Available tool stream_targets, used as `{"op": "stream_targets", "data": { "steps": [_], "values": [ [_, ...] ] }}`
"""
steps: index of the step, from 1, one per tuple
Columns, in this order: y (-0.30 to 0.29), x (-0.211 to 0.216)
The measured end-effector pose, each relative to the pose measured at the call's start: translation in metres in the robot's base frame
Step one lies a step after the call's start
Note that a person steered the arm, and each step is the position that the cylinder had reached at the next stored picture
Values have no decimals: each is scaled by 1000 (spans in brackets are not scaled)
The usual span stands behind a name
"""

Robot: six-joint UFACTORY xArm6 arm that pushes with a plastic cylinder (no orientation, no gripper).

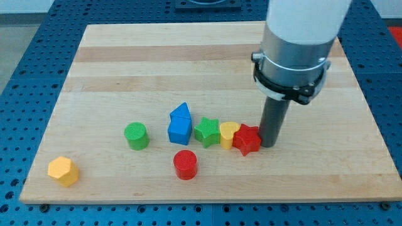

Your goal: Slide the hexagon close to the cube

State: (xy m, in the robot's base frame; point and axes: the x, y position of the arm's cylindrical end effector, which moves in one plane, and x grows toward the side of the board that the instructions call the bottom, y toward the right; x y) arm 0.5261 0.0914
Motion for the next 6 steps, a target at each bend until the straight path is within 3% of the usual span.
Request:
{"op": "stream_targets", "data": {
  "steps": [3,4,5,6],
  "values": [
    [-42,-7],
    [6,-29],
    [18,-67],
    [18,-69]
  ]
}}
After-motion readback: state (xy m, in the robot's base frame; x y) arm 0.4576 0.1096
